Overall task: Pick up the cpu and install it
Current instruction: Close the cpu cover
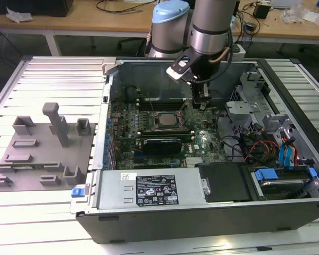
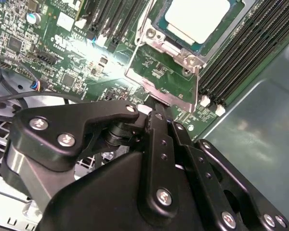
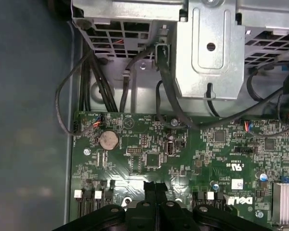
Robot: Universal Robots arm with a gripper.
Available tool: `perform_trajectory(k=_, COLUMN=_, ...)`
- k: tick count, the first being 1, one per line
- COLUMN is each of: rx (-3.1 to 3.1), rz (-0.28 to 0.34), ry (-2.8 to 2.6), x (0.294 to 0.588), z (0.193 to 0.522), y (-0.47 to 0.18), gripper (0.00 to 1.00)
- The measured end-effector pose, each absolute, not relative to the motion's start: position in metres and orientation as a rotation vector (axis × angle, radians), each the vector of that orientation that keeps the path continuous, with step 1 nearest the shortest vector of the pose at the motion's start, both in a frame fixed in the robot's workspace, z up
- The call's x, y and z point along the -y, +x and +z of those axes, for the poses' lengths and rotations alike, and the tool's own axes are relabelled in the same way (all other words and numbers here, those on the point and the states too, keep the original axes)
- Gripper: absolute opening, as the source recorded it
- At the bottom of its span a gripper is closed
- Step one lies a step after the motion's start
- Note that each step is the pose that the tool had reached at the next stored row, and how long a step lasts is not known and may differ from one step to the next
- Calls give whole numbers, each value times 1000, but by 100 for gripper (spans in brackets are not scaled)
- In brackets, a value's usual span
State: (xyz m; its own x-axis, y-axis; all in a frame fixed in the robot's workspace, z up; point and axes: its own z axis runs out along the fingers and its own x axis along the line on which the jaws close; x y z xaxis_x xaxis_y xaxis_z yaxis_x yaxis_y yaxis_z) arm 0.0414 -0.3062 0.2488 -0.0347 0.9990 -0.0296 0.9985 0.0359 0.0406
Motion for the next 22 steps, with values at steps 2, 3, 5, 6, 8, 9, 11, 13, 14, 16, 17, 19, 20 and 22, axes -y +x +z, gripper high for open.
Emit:
perform_trajectory(k=2, rx=-2224, rz=20, ry=2148, x=305, z=249, y=40, gripper=11)
perform_trajectory(k=3, rx=-2227, rz=28, ry=2151, x=305, z=249, y=40, gripper=11)
perform_trajectory(k=5, rx=-2232, rz=42, ry=2156, x=301, z=248, y=40, gripper=11)
perform_trajectory(k=6, rx=-2232, rz=48, ry=2156, x=300, z=247, y=40, gripper=11)
perform_trajectory(k=8, rx=-2222, rz=68, ry=2147, x=299, z=247, y=37, gripper=11)
perform_trajectory(k=9, rx=-2218, rz=79, ry=2143, x=299, z=246, y=36, gripper=11)
perform_trajectory(k=11, rx=-2214, rz=86, ry=2139, x=299, z=246, y=33, gripper=11)
perform_trajectory(k=13, rx=-2210, rz=93, ry=2135, x=298, z=246, y=30, gripper=11)
perform_trajectory(k=14, rx=-2208, rz=98, ry=2133, x=298, z=246, y=29, gripper=11)
perform_trajectory(k=16, rx=-2203, rz=107, ry=2129, x=298, z=246, y=26, gripper=11)
perform_trajectory(k=17, rx=-2201, rz=111, ry=2127, x=298, z=245, y=24, gripper=11)
perform_trajectory(k=19, rx=-2197, rz=119, ry=2123, x=298, z=245, y=21, gripper=11)
perform_trajectory(k=20, rx=-2195, rz=123, ry=2120, x=297, z=245, y=20, gripper=11)
perform_trajectory(k=22, rx=-2187, rz=138, ry=2113, x=297, z=244, y=14, gripper=11)
